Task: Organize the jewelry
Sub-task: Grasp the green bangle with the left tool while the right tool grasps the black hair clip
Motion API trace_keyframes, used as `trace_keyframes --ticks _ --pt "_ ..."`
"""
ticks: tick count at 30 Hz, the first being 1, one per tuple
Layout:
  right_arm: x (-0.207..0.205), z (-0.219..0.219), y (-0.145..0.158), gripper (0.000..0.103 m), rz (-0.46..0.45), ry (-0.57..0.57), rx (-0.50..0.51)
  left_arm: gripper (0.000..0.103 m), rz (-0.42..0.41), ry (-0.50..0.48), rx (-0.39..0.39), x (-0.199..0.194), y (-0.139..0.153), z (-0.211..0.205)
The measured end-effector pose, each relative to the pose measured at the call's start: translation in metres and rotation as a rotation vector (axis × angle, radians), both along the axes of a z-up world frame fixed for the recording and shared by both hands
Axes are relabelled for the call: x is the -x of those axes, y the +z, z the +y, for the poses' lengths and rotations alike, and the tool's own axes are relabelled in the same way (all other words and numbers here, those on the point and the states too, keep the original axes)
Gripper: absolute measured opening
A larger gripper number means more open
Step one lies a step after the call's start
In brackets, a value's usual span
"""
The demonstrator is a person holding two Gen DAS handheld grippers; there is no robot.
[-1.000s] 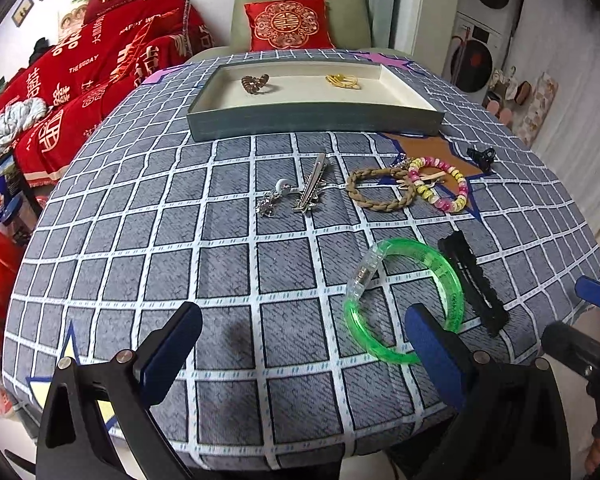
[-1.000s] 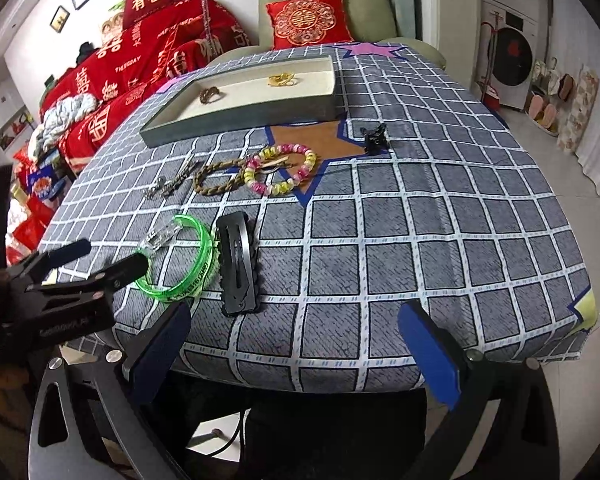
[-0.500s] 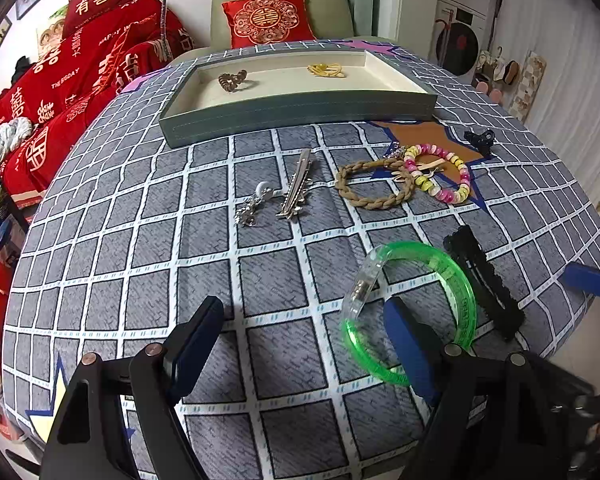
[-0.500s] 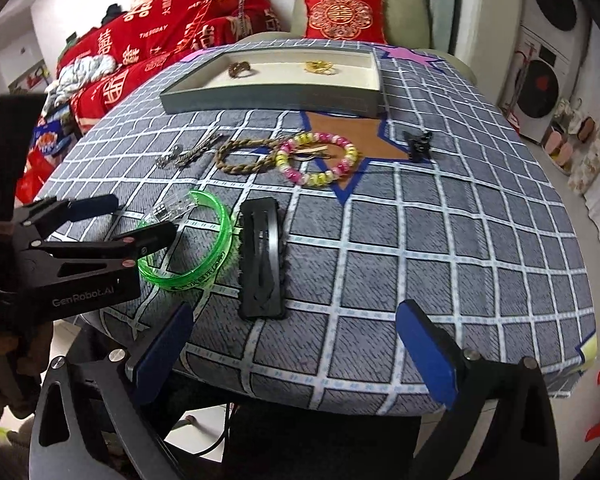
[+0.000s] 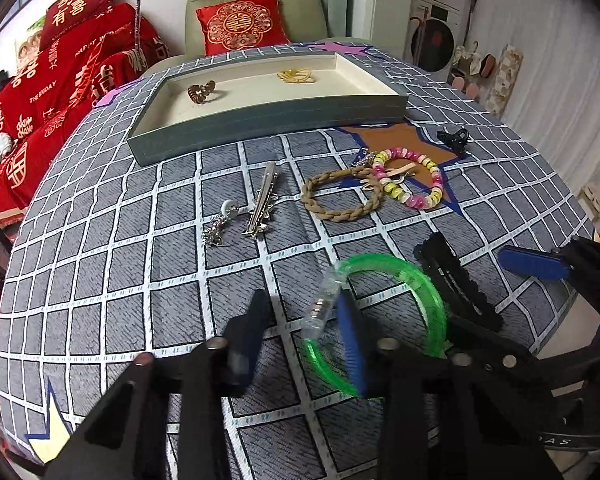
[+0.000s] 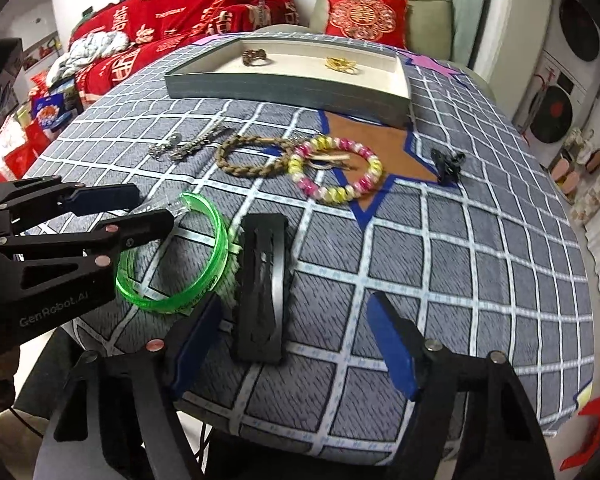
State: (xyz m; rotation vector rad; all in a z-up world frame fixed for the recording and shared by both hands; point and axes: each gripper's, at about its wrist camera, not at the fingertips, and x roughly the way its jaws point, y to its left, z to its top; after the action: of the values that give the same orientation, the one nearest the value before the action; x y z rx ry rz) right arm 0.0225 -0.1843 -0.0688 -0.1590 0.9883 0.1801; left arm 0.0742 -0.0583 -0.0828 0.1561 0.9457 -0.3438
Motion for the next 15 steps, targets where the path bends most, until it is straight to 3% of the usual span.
trace_keyframes --ticks 1,3,5,9,15 --pt "0.000 0.001 0.001 0.070 0.001 0.007 -0.001 0.025 0.001 -0.003 0.001 0.000 0.000 0.000" --pt "0.001 0.005 0.002 0.060 0.003 0.021 0.000 0.020 0.004 0.000 0.001 0.000 0.001 0.002" --pt "0.003 0.009 0.004 0.032 0.001 0.029 0.004 0.018 0.011 0.011 0.021 -0.001 0.001 0.006" --pt "0.004 0.015 0.005 0.030 -0.006 0.020 0.024 0.018 0.030 0.039 0.059 0.000 0.002 0.015" --pt "0.008 0.002 0.011 0.030 -0.014 -0.022 -0.038 0.018 0.021 0.068 0.093 0.004 0.009 0.027"
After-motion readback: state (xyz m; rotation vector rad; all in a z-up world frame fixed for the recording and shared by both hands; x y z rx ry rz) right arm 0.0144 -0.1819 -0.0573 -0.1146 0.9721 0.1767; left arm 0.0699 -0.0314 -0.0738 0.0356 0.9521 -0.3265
